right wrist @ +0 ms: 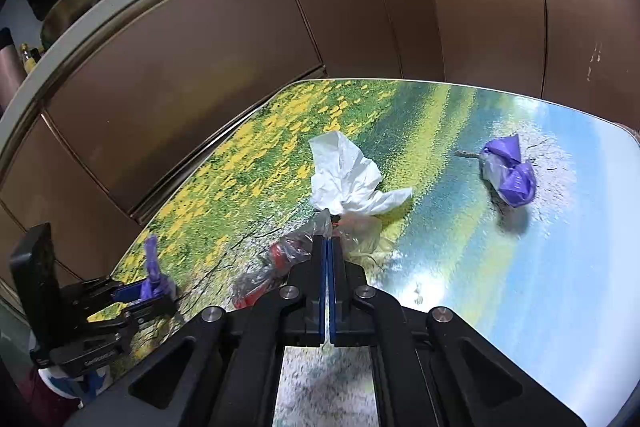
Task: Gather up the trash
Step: 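Grasp a purple bag with the left gripper while the right grasps a clear plastic wrapper, then carry both items over the bin and open both grippers to drop them, then move both tools back over the table toward the tissue and purple bag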
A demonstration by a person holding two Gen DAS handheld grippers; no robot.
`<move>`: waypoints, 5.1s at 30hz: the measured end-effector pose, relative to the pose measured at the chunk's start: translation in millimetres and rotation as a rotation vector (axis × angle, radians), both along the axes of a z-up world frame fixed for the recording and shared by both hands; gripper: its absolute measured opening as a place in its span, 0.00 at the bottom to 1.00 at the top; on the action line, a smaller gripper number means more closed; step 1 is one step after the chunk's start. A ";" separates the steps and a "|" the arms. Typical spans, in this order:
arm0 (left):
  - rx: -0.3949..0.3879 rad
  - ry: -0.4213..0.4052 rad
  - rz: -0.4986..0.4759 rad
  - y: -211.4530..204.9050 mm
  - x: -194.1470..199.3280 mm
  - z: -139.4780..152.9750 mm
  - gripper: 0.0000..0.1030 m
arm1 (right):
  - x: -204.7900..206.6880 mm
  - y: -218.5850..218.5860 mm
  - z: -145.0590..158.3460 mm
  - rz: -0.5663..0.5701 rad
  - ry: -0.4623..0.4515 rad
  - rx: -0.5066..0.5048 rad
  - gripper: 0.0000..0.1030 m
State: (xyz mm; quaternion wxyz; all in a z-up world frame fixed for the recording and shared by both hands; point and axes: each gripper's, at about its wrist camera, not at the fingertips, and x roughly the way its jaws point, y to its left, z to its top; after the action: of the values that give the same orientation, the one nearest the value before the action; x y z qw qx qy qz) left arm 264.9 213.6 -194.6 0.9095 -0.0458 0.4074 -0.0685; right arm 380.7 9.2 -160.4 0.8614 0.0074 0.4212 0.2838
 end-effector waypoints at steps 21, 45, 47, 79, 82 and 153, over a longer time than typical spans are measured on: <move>0.017 -0.122 0.039 -26.8 -41.7 47.0 0.26 | -96.8 -68.7 85.4 0.006 -0.144 0.053 0.00; 0.013 -0.194 -0.292 -237.8 -42.9 110.7 0.26 | -177.9 -259.0 131.5 -0.330 -0.266 0.125 0.00; 0.009 -0.200 -0.353 -272.7 -38.4 116.4 0.26 | -180.2 -279.9 129.8 -0.376 -0.269 0.120 0.00; -0.097 0.029 -0.594 -545.2 53.2 51.7 0.49 | -137.8 -449.9 22.7 -0.829 -0.149 -0.097 0.30; -0.094 0.006 -0.573 -532.4 48.1 58.7 0.49 | -139.2 -443.1 26.6 -0.834 -0.164 -0.106 0.39; 0.037 -0.524 0.291 -141.6 -174.5 169.1 0.75 | -291.3 -174.4 188.9 -0.387 -0.570 -0.048 1.00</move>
State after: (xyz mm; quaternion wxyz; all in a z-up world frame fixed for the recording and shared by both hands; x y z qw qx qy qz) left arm 90.4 72.0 -25.5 0.9847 -0.0680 0.1489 0.0607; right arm 89.4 -165.2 28.5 0.9822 -0.0126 0.1610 0.0958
